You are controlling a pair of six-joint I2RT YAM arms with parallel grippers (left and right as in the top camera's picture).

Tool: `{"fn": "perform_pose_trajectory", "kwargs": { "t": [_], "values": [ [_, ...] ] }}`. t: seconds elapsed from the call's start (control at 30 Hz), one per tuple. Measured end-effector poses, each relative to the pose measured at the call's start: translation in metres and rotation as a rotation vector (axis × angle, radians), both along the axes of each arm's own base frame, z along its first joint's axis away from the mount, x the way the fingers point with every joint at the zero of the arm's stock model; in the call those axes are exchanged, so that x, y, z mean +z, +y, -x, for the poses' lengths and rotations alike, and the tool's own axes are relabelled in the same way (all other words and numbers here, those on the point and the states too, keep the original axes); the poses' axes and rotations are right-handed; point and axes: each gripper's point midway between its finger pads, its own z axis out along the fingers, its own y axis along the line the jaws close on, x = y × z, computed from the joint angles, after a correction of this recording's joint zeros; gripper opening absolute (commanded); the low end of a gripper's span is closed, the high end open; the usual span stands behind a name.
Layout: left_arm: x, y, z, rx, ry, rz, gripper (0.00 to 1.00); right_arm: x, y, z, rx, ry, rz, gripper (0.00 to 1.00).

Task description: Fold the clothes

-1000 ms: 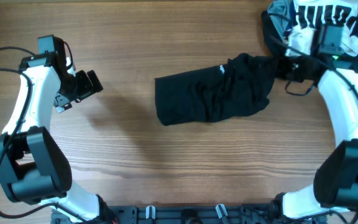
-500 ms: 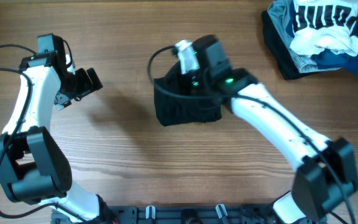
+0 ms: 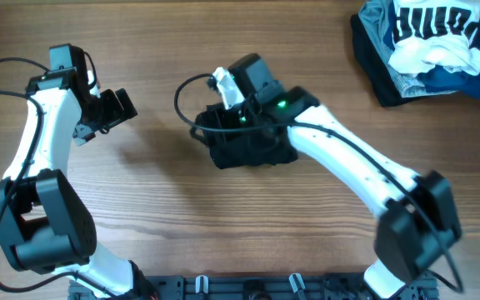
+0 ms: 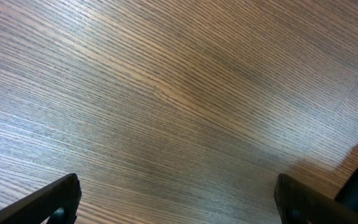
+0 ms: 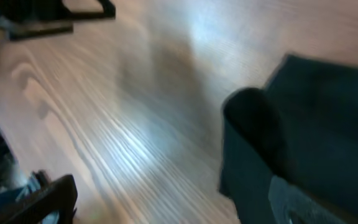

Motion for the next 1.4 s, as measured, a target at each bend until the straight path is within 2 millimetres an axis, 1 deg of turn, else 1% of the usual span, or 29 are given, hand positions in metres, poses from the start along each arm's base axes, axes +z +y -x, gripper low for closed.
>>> {"fn": "perform_pose_trajectory", "kwargs": {
  "t": [0.03,0.07,0.1,0.13,0.17,0.2,0.23,0.27,0.4,0.43,0.5,0.53,0.57,0.67,0.8,0.87,0.93,0.97,1.0,1.03,1.07,1.13,1.2,1.27,1.33,1.4],
  "values": [
    [0.0,0.0,0.0,0.0,-0.001,0.0,1.0,0.014,-0.01,-0.003,-0.025,-0.024,0.023,0.98],
    [0.0,0.0,-0.001,0.0,-0.003,-0.001,1.0,0.028,-0.024,-0.007,-0.057,-0.054,0.052,0.93],
    [0.0,0.0,-0.001,0.0,-0.003,-0.001,1.0,0.034,-0.039,-0.008,-0.09,-0.061,0.091,0.84],
    [0.0,0.0,-0.001,0.0,-0.003,-0.001,1.0,0.033,-0.056,-0.006,-0.128,-0.045,0.142,0.77],
    [0.0,0.0,-0.001,0.0,-0.003,0.0,1.0,0.026,-0.071,-0.004,-0.166,-0.018,0.196,0.69],
    [0.0,-0.001,-0.001,-0.001,-0.005,0.003,1.0,0.016,-0.086,-0.003,-0.201,0.013,0.255,0.62],
    [0.0,-0.001,-0.002,-0.002,-0.008,0.006,1.0,0.007,-0.095,-0.003,-0.228,0.033,0.286,0.56],
    [0.001,-0.002,-0.003,-0.003,-0.012,0.01,1.0,-0.005,-0.102,-0.004,-0.251,0.053,0.316,0.55],
    [0.001,-0.005,-0.005,-0.007,-0.021,0.027,1.0,-0.054,-0.111,-0.001,-0.292,0.123,0.39,0.49],
    [0.001,-0.005,-0.005,-0.007,-0.021,0.03,1.0,-0.065,-0.113,0.001,-0.298,0.141,0.405,0.43],
    [0.001,-0.006,-0.005,-0.008,-0.023,0.033,1.0,-0.079,-0.114,0.001,-0.306,0.164,0.423,0.25],
    [0.001,-0.006,-0.005,-0.008,-0.024,0.033,1.0,-0.086,-0.114,0.0,-0.31,0.172,0.431,0.08],
    [0.001,-0.006,-0.005,-0.008,-0.025,0.033,1.0,-0.088,-0.115,0.001,-0.313,0.176,0.434,0.04],
    [0.001,-0.006,-0.005,-0.008,-0.025,0.033,1.0,-0.088,-0.114,0.002,-0.317,0.184,0.429,0.05],
    [0.002,-0.005,-0.006,-0.008,-0.026,0.032,1.0,-0.088,-0.103,0.01,-0.281,0.209,0.399,0.04],
    [0.002,-0.005,-0.007,-0.008,-0.032,0.032,1.0,-0.087,-0.088,0.018,-0.241,0.214,0.376,0.04],
    [0.002,-0.005,-0.007,-0.008,-0.033,0.031,1.0,-0.084,-0.059,0.032,-0.164,0.195,0.343,0.06],
    [0.002,-0.005,-0.008,-0.008,-0.034,0.031,1.0,-0.083,-0.045,0.041,-0.124,0.183,0.329,0.37],
    [0.002,-0.005,-0.008,-0.008,-0.036,0.031,1.0,-0.081,-0.03,0.05,-0.082,0.168,0.315,0.57],
    [0.002,-0.005,-0.008,-0.009,-0.036,0.031,1.0,-0.081,-0.02,0.059,-0.052,0.165,0.307,0.75],
    [0.002,-0.005,-0.008,-0.009,-0.036,0.031,1.0,-0.08,-0.014,0.065,-0.031,0.167,0.301,0.83],
    [0.002,-0.005,-0.008,-0.009,-0.036,0.031,1.0,-0.08,-0.018,0.062,-0.041,0.177,0.3,0.87],
    [0.002,-0.006,-0.008,-0.009,-0.038,0.035,1.0,-0.073,-0.038,0.047,-0.102,0.206,0.31,0.87],
    [0.003,-0.008,-0.009,-0.014,-0.043,0.046,1.0,-0.059,-0.053,0.026,-0.153,0.2,0.298,0.87],
    [0.004,-0.014,-0.011,-0.041,-0.055,0.078,1.0,-0.039,-0.07,0.0,-0.198,0.158,0.267,0.87],
    [0.005,-0.024,-0.013,-0.074,-0.067,0.124,1.0,-0.016,-0.085,-0.018,-0.214,0.089,0.235,0.86]
  ]
}}
